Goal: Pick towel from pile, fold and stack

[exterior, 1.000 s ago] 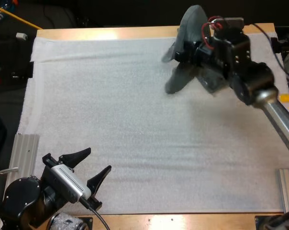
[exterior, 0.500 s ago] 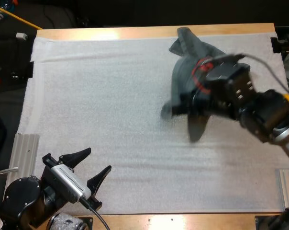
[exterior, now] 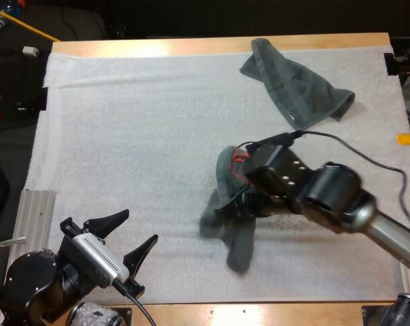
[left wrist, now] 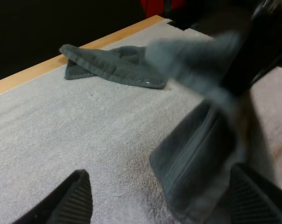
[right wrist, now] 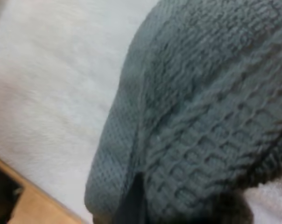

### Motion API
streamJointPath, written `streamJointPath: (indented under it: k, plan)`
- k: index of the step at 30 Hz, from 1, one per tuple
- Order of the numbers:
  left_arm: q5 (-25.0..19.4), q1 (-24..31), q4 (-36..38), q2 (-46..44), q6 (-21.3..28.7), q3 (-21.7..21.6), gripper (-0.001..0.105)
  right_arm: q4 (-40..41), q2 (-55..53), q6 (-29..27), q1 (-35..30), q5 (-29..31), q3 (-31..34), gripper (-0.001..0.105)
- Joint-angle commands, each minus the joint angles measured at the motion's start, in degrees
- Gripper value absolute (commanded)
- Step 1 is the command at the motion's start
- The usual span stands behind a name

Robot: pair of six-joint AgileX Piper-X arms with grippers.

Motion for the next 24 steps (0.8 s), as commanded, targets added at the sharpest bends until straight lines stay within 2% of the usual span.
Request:
streamJointPath:
  k: [1, 6, 10, 12, 14, 16, 18, 20, 24]
  plan:
    - [0.3, -0.4, -0.5, 0.0, -0.6, -0.5, 0.059, -3.3, 2.1, 0.6, -0.5, 0.5, 1.5, 0.0]
    - [0.3, -0.4, -0.5, 0.0, -0.6, -0.5, 0.059, -14.8, 8.5, 0.7, -3.3, 1.7, 2.4, 0.0]
    - [0.3, -0.4, -0.5, 0.0, -0.6, -0.5, 0.059, -23.9, 12.5, 4.4, -7.5, 1.5, 2.3, 0.003]
    - [0.3, -0.4, -0.5, 0.0, -0.6, -0.5, 0.059, -25.9, 13.3, 5.9, -9.2, 1.0, 2.3, 0.012]
    - [0.3, -0.4, -0.5, 0.0, -0.6, -0.5, 0.059, -26.7, 13.6, 7.0, -10.6, 0.1, 1.9, 0.033]
    - [0.3, -0.4, -0.5, 0.0, -0.6, -0.5, 0.059, -27.5, 13.5, 7.0, -11.7, -1.8, 1.6, 0.059]
    - [0.3, -0.4, -0.5, 0.0, -0.6, -0.5, 0.059, -27.0, 13.2, 5.9, -12.2, -3.0, 1.0, 0.073]
    - [0.3, -0.4, -0.5, 0.0, -0.6, -0.5, 0.059, -25.2, 12.6, 3.7, -12.4, -3.1, 0.2, 0.075]
    - [0.3, -0.4, -0.5, 0.0, -0.6, -0.5, 0.059, -18.8, 10.3, 2.1, -12.4, -2.9, -0.4, 0.071]
